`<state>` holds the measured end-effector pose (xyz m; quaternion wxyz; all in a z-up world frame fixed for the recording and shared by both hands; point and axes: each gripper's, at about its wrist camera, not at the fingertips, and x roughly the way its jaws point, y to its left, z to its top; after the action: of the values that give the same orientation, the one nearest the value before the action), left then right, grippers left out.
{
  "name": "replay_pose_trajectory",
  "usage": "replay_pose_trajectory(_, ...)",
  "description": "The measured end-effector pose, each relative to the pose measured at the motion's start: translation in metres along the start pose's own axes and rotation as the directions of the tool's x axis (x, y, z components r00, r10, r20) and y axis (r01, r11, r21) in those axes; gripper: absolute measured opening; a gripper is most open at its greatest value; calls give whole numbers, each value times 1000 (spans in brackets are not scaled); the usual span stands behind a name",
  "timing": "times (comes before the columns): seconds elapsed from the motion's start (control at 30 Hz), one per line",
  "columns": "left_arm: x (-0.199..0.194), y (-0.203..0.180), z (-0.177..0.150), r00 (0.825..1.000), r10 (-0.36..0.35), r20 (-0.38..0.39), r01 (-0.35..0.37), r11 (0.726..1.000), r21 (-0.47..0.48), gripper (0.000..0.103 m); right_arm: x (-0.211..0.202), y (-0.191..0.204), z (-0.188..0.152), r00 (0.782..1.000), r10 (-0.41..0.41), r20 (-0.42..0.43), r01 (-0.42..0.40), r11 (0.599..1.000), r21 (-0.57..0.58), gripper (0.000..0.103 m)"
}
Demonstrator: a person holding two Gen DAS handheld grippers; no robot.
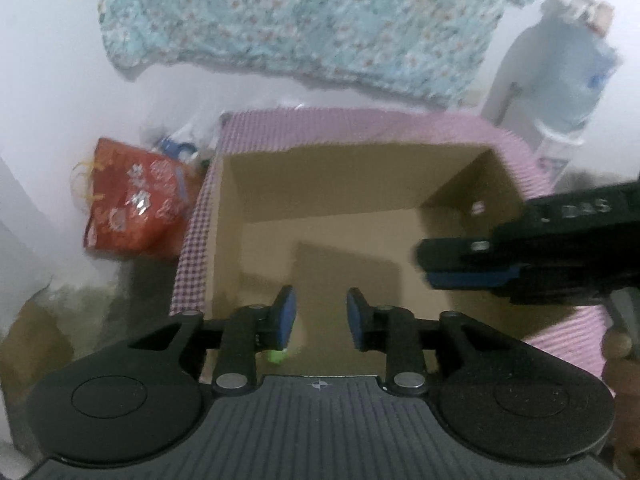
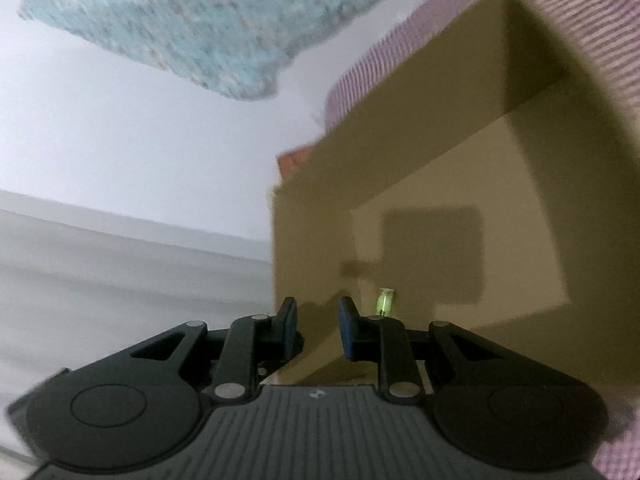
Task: Organize rigid objects
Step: 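Carry the glue stick into the cardboard box and open the right tool, then move the right tool to the black cylinder and grasp it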
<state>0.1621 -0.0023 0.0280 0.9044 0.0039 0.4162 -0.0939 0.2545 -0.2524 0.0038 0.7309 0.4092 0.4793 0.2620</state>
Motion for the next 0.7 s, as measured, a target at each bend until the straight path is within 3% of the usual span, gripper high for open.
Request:
replay_pose_trajectory(0.07,-17,-5,-5,999,-40,33,40,999,9,40,-36,-4,-9,998,36,50,-36,999,6,25)
replay_pose_trajectory(0.17,-31,-13,-15,994,-90,62,89,996,29,44,-80,-14,-25,991,47,123,-47,999,1,25)
replay_pose_trajectory(0.33,-37,-35,-42,980,-192,45,188,979,81,46,-139,-42,-67,972,-39,233,39,999,5,25)
replay_pose_trajectory(0.5,-12,-71,-75,965,-255,-60,261,956,135,46,-132,-72,-101,962,-151,227,145,988,43,25)
replay_pose_trajectory(0.7,29,-102,-101,941,-295,-167,323,929,178,45,-107,-103,-123,960,-246,137,244,969,30,25)
